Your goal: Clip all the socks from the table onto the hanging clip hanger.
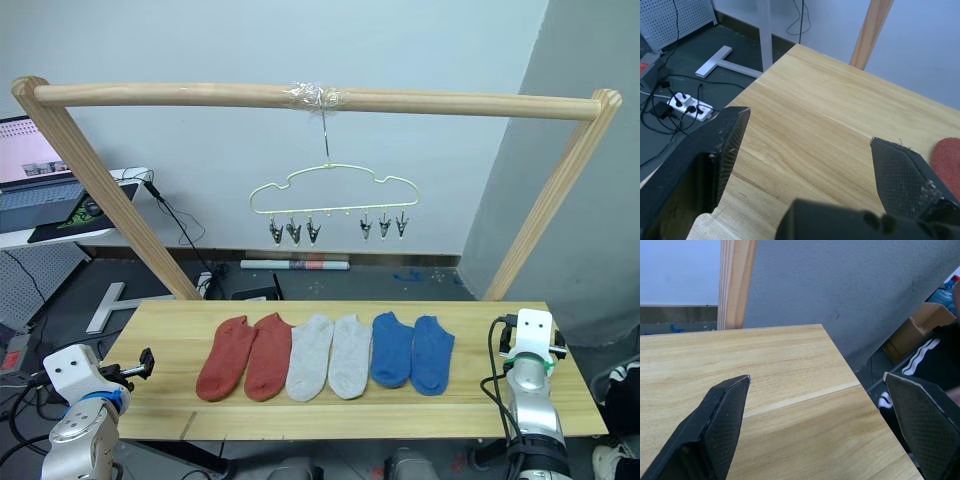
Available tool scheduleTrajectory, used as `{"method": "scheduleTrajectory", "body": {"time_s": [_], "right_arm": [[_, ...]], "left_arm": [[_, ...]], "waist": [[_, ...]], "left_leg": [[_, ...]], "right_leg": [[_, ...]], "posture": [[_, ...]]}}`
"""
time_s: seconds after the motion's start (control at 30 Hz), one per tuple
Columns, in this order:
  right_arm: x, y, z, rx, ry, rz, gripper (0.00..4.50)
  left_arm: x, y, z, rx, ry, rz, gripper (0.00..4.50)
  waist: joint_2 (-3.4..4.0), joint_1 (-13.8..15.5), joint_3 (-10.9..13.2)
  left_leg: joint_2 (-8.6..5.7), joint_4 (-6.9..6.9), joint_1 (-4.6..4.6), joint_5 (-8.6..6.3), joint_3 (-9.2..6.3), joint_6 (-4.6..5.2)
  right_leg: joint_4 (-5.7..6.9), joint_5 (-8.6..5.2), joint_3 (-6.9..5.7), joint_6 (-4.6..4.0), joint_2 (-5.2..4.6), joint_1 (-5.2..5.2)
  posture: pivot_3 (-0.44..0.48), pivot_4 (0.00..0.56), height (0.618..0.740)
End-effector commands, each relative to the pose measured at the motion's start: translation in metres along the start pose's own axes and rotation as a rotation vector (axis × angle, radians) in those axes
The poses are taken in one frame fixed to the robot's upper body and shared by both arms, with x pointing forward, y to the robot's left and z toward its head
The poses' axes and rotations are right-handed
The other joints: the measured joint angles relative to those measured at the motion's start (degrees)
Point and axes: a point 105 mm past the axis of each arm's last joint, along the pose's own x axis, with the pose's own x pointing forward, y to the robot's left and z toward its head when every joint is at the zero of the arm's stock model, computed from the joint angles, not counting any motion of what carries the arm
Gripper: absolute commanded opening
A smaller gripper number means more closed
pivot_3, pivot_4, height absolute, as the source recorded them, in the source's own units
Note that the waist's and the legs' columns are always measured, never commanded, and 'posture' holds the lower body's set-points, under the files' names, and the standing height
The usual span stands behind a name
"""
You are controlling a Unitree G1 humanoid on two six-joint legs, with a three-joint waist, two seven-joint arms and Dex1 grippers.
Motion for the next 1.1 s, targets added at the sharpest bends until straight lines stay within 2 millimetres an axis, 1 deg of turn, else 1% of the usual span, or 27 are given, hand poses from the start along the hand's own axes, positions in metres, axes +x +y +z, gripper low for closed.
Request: {"method": "scheduleTrajectory", "body": {"time_s": [0.03,0.23,0.57,0.73,0.8,0.87,0.93,1.03,1.07,1.1], "right_arm": [[0.003,-0.007,0.014,0.007,-0.051,-0.030,4.50],[0.003,-0.008,0.015,0.005,-0.053,-0.033,4.50],[0.003,-0.006,0.015,0.010,-0.052,-0.029,4.50],[0.003,-0.005,0.017,0.011,-0.054,-0.024,4.50],[0.003,-0.002,0.019,0.007,-0.063,-0.003,4.50],[0.003,0.003,0.023,0.011,-0.074,0.051,4.50],[0.002,0.012,0.031,0.027,-0.104,0.138,4.50],[0.000,0.022,0.043,0.037,-0.144,0.222,4.50],[0.000,0.023,0.045,0.039,-0.149,0.232,4.50],[-0.001,0.028,0.052,0.036,-0.172,0.265,4.50]], "left_arm": [[0.001,0.009,0.013,0.003,-0.042,0.027,4.45],[0.000,0.008,0.015,-0.012,-0.057,0.024,4.45],[-0.003,0.011,0.020,-0.013,-0.074,0.025,4.45],[-0.006,0.011,0.024,-0.029,-0.086,0.004,4.45],[-0.013,0.010,0.036,-0.029,-0.130,-0.017,4.45],[-0.022,0.003,0.050,-0.033,-0.185,-0.070,4.45],[-0.030,-0.011,0.066,-0.054,-0.243,-0.144,4.45],[-0.038,-0.026,0.079,-0.070,-0.289,-0.217,4.45],[-0.039,-0.028,0.081,-0.069,-0.292,-0.224,4.45],[-0.041,-0.037,0.088,-0.052,-0.315,-0.258,4.45]], "waist": [[0.00,0.00,0.00],[0.00,-0.01,0.00],[0.00,-0.03,0.00],[0.01,-0.09,0.01],[0.01,-0.13,0.01],[0.00,-0.26,0.06],[0.00,-0.25,0.06],[0.04,-0.25,0.08],[0.06,-0.30,0.14],[0.11,-0.39,0.20]], "left_leg": [[0.00,0.00,0.00,0.00,0.00,0.00],[0.00,0.00,0.01,0.00,0.00,0.00],[0.00,0.00,0.02,0.00,0.00,0.00],[0.01,0.00,0.02,0.00,0.01,0.00],[0.01,0.00,0.03,0.00,0.00,0.00],[0.02,-0.01,0.01,0.00,0.01,0.00],[0.03,0.00,0.02,0.00,0.02,0.00],[0.02,0.02,0.05,0.00,0.02,0.00],[0.02,0.01,0.06,0.00,0.03,0.01],[0.02,0.01,0.04,0.00,0.05,0.01]], "right_leg": [[0.00,0.00,0.00,0.00,0.00,0.00],[0.01,0.00,0.00,0.00,0.00,0.00],[0.00,0.00,0.00,0.00,0.00,0.01],[0.00,0.00,0.02,0.00,0.00,0.01],[0.00,0.00,0.01,0.00,0.00,0.01],[-0.01,0.00,0.02,0.00,0.00,0.01],[-0.02,-0.01,0.03,-0.01,-0.01,0.01],[-0.01,-0.01,0.03,-0.01,0.00,0.04],[0.00,-0.01,0.04,-0.01,0.01,0.05],[0.01,-0.01,0.07,-0.01,0.02,0.09]], "posture": [[0.086,0.066,0.740],[0.086,0.068,0.740],[0.092,0.075,0.740],[0.096,0.081,0.740],[0.096,0.081,0.740],[0.090,0.090,0.740],[0.090,0.090,0.740],[0.090,0.090,0.740],[0.097,0.102,0.740],[0.098,0.105,0.740]]}}
